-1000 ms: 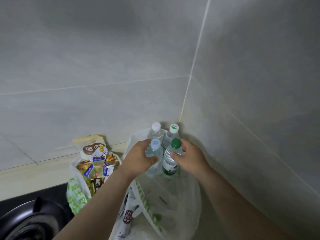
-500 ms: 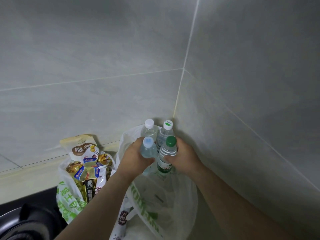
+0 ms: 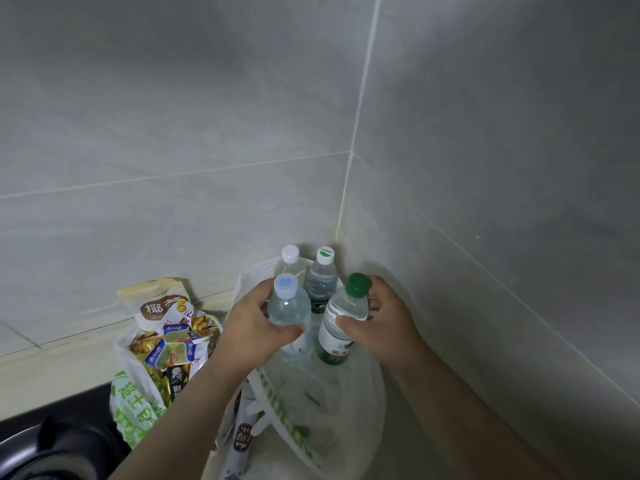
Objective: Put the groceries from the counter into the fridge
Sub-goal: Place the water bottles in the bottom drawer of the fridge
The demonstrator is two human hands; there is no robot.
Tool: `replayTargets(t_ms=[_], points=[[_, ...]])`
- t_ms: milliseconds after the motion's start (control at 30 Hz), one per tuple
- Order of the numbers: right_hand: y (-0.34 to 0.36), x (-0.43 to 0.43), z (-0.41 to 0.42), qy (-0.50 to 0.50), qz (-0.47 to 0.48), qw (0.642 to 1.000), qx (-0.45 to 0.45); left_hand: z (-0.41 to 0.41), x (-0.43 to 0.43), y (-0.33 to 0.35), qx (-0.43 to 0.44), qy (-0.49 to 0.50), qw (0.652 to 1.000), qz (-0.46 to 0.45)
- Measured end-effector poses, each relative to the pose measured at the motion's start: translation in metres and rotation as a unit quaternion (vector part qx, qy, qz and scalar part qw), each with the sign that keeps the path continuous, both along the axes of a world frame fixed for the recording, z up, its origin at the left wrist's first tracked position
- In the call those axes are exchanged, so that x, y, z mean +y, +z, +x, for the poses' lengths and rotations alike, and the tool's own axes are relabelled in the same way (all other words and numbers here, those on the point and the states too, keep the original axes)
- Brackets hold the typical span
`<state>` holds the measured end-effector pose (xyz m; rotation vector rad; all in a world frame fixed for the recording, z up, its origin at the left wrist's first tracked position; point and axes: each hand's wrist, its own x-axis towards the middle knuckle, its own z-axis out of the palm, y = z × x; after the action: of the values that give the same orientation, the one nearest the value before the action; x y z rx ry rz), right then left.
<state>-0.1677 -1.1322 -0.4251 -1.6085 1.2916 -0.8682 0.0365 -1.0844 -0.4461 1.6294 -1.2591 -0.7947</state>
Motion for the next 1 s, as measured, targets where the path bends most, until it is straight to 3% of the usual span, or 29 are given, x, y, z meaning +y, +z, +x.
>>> replayTargets(t_ms=[300,1000], points=[[0.055,0.042,-0.037,-0.007,-0.023,1.000,-0.003,-0.013,0.027,0.042,0.104,-0.061,0.992,-0.023],[0.116,0.197,-0.139,-0.121,-0.112,0.986,0.037,-0.117,0.104,0.113,0.067,-0.240,0.962,-0.114]])
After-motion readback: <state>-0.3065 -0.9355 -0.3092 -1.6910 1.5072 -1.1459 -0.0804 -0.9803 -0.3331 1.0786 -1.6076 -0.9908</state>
